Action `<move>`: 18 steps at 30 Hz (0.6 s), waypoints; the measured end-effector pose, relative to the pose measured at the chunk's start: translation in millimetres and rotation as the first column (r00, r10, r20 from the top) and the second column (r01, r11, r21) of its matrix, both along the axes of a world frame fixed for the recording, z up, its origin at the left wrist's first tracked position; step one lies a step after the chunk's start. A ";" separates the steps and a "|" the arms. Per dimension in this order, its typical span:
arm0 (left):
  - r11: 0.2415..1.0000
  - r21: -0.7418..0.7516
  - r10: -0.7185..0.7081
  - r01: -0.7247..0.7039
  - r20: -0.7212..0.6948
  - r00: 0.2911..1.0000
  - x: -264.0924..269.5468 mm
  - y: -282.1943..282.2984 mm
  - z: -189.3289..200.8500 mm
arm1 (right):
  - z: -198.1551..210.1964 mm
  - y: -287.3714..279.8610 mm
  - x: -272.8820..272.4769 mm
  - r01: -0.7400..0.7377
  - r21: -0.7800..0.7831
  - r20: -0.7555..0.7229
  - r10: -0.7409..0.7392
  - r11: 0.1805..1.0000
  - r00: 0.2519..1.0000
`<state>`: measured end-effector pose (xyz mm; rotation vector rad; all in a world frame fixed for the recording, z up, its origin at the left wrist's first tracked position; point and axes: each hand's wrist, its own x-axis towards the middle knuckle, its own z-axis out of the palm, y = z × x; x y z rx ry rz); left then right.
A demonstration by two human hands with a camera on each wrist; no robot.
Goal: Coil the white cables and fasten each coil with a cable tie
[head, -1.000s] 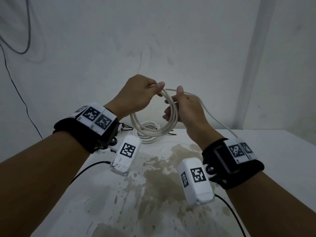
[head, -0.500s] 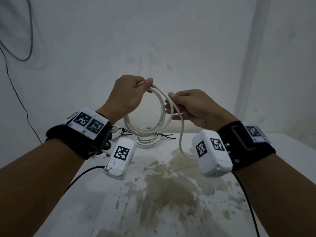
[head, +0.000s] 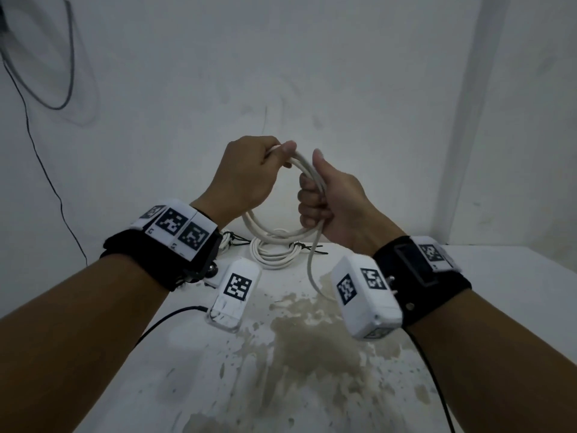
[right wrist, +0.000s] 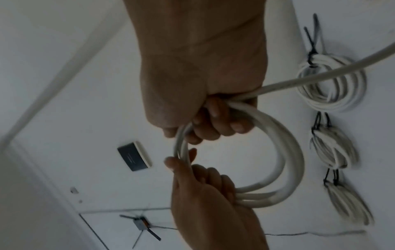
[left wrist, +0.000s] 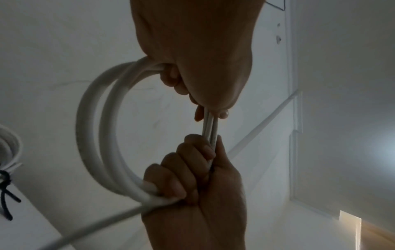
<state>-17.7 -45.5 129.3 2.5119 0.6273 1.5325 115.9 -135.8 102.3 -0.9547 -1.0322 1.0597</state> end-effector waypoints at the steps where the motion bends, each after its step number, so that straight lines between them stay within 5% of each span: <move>1: 1.000 -0.009 0.011 -0.011 0.012 1.000 1.9 -0.8 -1.1 | 0.8 1.0 -3.1 0.068 0.024 0.001 -0.068 0.997 0.998; 6: 0.987 -0.095 0.133 -0.130 0.024 0.991 5.6 -6.6 -6.8 | 0.4 5.0 -5.8 0.232 0.098 -0.081 -0.225 0.968 0.971; 9: 0.954 -0.121 0.291 -0.272 0.182 0.939 2.8 -20.2 -20.1 | 3.8 4.4 2.5 0.352 0.147 -0.266 -0.306 0.924 0.914; 11: 0.902 -0.372 0.258 -0.219 0.057 0.965 6.9 -39.9 -36.8 | 7.7 2.4 9.1 0.417 0.181 -0.404 -0.319 0.891 0.857; 12: 0.765 -0.635 0.123 -0.102 -0.011 0.992 9.1 -51.1 -45.1 | 9.5 1.2 11.2 0.441 0.191 -0.457 -0.318 0.877 0.831; 13: 0.487 -0.872 -0.065 0.044 0.015 0.998 13.2 -60.7 -51.6 | 11.1 -0.5 11.9 0.458 0.196 -0.497 -0.315 0.867 0.809; 15: -0.141 -0.942 -0.229 0.305 0.330 0.916 22.6 -59.5 -62.5 | 11.6 -4.3 9.3 0.468 0.197 -0.542 -0.302 0.861 0.784; 16: -0.291 -0.860 -0.176 0.419 0.479 0.860 28.0 -55.5 -64.2 | 10.5 -5.9 7.1 0.464 0.196 -0.554 -0.293 0.864 0.780; 18: -0.296 -0.720 0.070 0.628 0.640 0.766 38.1 -43.7 -54.9 | 5.7 -8.7 4.1 0.457 0.182 -0.563 -0.289 0.871 0.775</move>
